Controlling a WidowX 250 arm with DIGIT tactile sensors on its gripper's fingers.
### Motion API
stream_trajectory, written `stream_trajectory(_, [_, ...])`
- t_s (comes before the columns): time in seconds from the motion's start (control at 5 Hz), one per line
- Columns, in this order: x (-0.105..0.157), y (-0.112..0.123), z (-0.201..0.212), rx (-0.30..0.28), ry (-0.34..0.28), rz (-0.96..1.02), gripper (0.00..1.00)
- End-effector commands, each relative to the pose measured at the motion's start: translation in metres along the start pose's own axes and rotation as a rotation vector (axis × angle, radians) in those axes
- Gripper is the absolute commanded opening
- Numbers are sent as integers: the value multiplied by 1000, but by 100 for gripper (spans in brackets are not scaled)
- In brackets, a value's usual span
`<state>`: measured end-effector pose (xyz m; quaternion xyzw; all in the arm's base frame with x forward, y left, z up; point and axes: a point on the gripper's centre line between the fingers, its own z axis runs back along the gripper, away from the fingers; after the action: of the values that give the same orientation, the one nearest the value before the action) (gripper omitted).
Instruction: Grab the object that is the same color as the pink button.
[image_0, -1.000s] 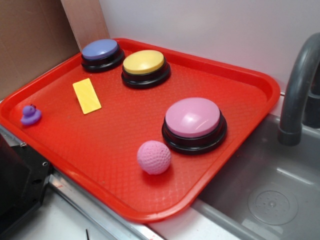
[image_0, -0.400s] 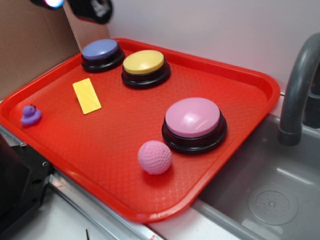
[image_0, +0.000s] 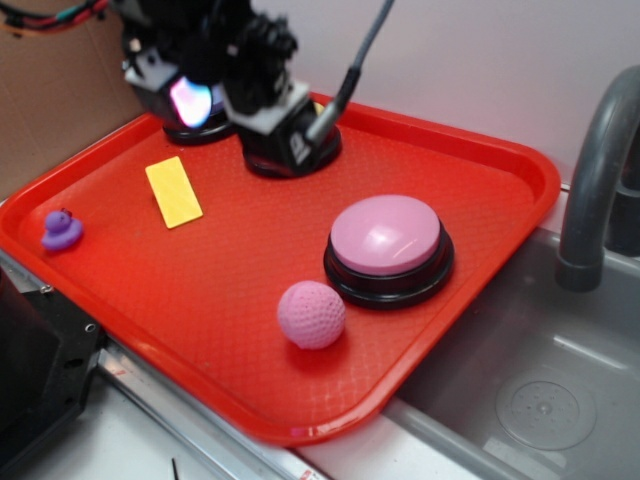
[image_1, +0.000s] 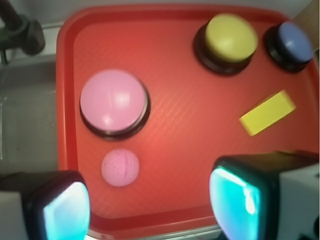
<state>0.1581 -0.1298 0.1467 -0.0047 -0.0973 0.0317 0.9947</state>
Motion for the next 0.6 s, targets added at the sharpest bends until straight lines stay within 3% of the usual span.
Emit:
stream_trajectory(0.0, [-7,-4,-38,-113,14,-103,100])
stream_trajectory(0.4, [8,-29,-78,-231,-57,-319,100])
